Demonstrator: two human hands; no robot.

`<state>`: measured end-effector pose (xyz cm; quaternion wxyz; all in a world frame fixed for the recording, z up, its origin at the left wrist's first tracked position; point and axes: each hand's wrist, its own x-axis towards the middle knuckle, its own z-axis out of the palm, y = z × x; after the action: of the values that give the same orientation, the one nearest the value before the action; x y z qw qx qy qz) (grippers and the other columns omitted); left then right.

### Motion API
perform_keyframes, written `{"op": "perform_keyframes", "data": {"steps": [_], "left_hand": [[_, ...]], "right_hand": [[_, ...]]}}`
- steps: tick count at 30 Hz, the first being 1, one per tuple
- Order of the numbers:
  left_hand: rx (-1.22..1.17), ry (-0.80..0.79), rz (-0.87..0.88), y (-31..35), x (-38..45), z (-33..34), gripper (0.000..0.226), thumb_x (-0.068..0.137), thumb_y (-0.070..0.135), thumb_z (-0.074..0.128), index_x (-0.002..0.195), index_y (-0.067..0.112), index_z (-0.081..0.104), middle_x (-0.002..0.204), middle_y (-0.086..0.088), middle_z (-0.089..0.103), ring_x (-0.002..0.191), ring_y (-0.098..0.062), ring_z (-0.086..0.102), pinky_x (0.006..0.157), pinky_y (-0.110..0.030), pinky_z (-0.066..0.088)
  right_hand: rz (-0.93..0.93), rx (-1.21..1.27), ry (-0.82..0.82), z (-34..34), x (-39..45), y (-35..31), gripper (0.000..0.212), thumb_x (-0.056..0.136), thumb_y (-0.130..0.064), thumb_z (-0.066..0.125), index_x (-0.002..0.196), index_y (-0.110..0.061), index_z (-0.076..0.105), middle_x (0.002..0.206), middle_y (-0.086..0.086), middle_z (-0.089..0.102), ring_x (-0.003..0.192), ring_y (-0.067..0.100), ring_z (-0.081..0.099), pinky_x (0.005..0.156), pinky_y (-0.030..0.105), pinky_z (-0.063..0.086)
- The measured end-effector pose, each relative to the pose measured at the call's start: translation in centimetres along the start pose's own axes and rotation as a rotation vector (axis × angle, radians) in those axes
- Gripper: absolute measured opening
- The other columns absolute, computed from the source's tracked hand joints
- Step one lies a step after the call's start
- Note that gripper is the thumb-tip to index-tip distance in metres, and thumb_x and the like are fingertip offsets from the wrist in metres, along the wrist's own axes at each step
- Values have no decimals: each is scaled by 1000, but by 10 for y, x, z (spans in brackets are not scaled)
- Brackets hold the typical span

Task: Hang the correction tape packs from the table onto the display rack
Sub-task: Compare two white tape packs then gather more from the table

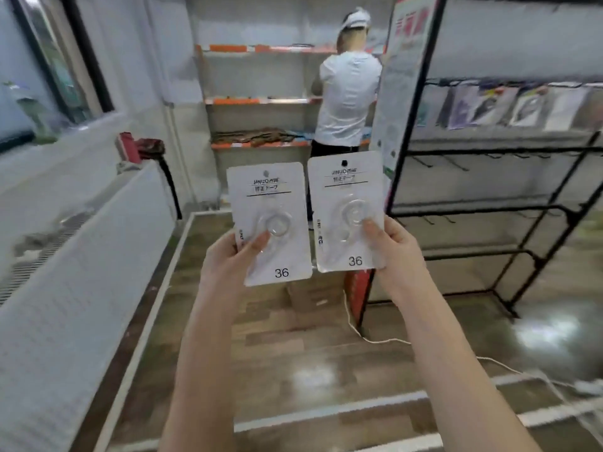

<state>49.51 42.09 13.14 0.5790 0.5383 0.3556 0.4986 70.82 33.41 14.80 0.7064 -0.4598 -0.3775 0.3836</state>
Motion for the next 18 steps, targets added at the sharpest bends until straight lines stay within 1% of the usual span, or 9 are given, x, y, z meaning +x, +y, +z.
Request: {"op": "perform_keyframes", "data": {"steps": [2,3,4,7,9,12,15,17,18], "left_hand": [[-6,-94,-12,-9,2,67,51,77,41,77,97,-3,61,91,-13,63,84,-22,57,78,-38,41],[4,-129,-23,-15,1,101,36,81,34,74,97,3,65,91,-13,66,83,-20,59,77,-35,42],[6,-162,-36,-21,1,134,28,83,30,73,97,7,67,92,-14,68,83,-21,60,78,-35,43],[4,-255,-53,-33,-1,223,16,85,28,71,97,17,70,98,-15,70,85,-20,64,80,-37,47],[4,-309,-41,-39,-1,273,15,79,36,75,90,27,71,98,-15,69,87,-23,62,80,-38,45],[11,-388,-38,-42,2,335,30,64,49,74,87,30,71,92,-14,66,89,-27,61,82,-42,45],[-10,-441,-52,-47,10,389,32,68,44,76,92,24,71,93,-11,66,92,-30,62,88,-44,46],[-12,-474,-48,-56,16,425,21,79,33,75,95,21,70,95,-9,69,94,-30,65,90,-43,47],[-15,-482,-47,-61,20,442,13,84,28,73,94,21,69,94,-9,69,92,-27,64,88,-42,47]], "right_hand": [[-37,-11,74,-62,-5,-23,18,82,-21,61,98,-15,68,87,-2,74,77,13,70,64,25,55],[-54,-16,117,-91,-8,-34,23,79,-24,62,100,-14,67,89,-2,74,78,12,70,64,24,54],[-73,-25,160,-121,-10,-43,28,77,-25,63,101,-13,67,91,-2,74,80,13,70,64,24,54],[-124,-27,272,-198,-17,-70,31,76,-25,63,103,-12,67,93,0,73,82,14,70,65,24,54],[-150,-18,334,-240,-18,-86,31,77,-24,63,105,-11,67,95,1,73,82,14,70,65,23,54],[-176,-11,414,-294,-17,-105,28,82,-22,62,108,-11,66,98,3,73,85,17,70,66,25,55],[-183,-9,489,-342,-10,-114,21,89,-17,58,109,-12,66,101,3,72,89,18,69,70,27,55],[-189,0,531,-373,-3,-116,20,90,-16,58,109,-13,66,103,3,72,92,19,68,75,31,54],[-192,2,548,-388,2,-115,21,91,-16,58,109,-13,66,105,3,72,95,20,68,78,33,53]]}}
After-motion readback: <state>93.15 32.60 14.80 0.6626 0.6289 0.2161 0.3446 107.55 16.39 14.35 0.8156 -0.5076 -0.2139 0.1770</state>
